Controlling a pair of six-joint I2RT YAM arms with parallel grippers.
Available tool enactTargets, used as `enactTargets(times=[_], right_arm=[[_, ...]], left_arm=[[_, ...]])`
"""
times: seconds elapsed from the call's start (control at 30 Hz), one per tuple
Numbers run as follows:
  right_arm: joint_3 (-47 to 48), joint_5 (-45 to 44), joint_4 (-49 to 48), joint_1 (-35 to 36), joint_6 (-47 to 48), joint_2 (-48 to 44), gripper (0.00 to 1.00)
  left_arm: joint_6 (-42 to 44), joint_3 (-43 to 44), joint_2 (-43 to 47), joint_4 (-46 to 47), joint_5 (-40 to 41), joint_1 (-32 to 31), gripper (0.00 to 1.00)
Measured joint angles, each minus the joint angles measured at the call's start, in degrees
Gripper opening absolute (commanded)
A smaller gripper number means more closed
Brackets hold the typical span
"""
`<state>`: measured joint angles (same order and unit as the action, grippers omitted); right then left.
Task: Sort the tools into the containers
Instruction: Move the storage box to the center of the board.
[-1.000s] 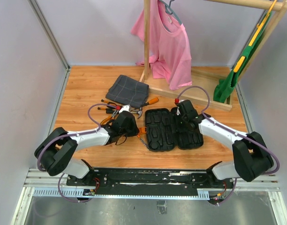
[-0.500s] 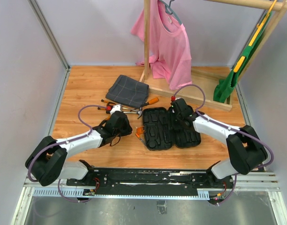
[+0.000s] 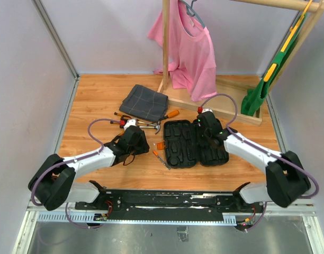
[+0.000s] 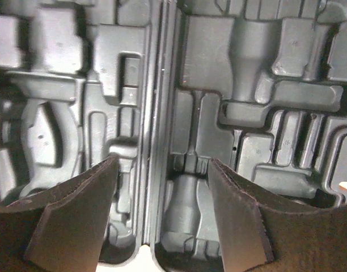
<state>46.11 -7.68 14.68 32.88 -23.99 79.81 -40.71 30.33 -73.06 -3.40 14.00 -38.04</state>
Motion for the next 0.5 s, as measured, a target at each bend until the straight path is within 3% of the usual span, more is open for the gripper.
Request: enactTargets(times=[0.2, 0.5], right_arm=[[-3.96, 0.81, -1.66, 0.00, 0.07, -12.04, 0.73], [-12.41, -4.07, -2.51, -0.39, -2.12, -25.59, 0.99]], left_arm=[[0.44, 1.22, -1.79, -0.26, -0.57, -1.70, 0.58], [-2.56, 6.34, -7.93, -3.10, 1.16, -6.23, 0.59]])
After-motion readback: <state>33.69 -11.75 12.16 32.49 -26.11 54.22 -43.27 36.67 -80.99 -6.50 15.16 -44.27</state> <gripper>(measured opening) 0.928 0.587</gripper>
